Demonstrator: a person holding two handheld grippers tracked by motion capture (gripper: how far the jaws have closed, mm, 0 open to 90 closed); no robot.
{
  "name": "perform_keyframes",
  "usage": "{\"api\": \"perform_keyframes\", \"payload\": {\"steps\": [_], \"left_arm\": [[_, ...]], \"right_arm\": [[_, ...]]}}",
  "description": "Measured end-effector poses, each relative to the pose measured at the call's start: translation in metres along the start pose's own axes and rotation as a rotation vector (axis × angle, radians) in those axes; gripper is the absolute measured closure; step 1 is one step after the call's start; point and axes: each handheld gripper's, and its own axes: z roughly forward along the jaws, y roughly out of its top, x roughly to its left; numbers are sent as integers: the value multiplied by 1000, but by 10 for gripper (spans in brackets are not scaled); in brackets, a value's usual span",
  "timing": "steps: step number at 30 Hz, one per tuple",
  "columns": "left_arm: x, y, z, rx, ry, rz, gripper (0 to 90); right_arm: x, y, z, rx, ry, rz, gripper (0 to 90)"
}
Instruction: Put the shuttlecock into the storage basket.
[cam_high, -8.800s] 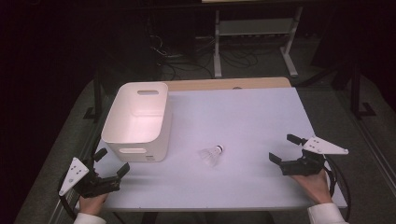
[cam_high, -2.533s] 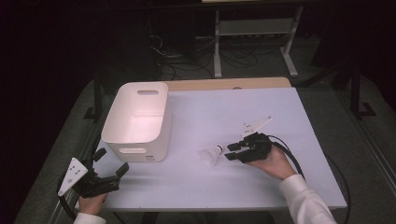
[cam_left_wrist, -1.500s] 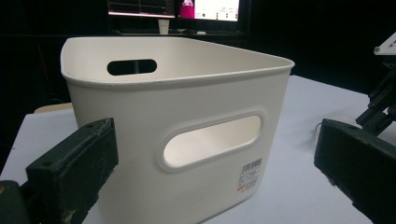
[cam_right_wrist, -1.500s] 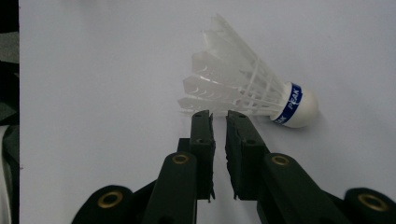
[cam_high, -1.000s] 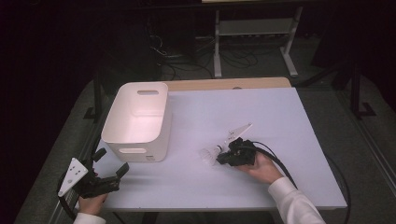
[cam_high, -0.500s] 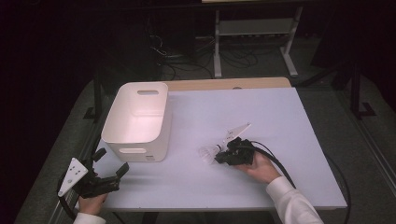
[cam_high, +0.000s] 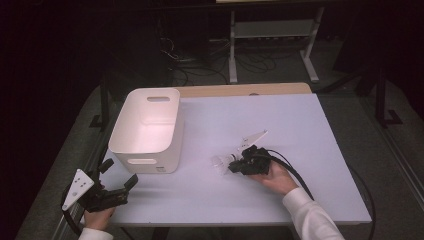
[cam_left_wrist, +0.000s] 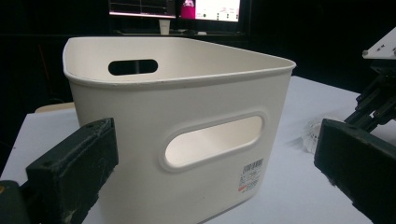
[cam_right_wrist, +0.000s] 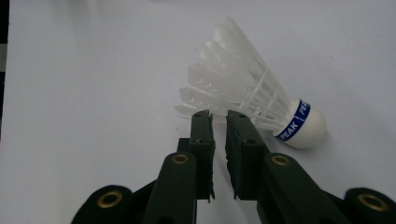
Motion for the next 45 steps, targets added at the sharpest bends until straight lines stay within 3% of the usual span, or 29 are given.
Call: {"api": "perform_keyframes", "payload": {"steps": [9,13,18,34,45], "left_arm": [[0,0,0,-2,-1,-2,0],[0,0,0,-3,-1,-3,0],[0,0,0,-1,0,-4,0],[1,0,0,-2,-2,-1,0],[1,0,-1,-3,-2,-1,0]], "right_arm": [[-1,6,2,-15,6,4,793],[-3,6,4,-15,-13,-13,793],[-4,6,4,-22,-4,10,793],[-10,14,8,-49,-26,0,794],[-12,20,11,-61,-27,18,793]]}}
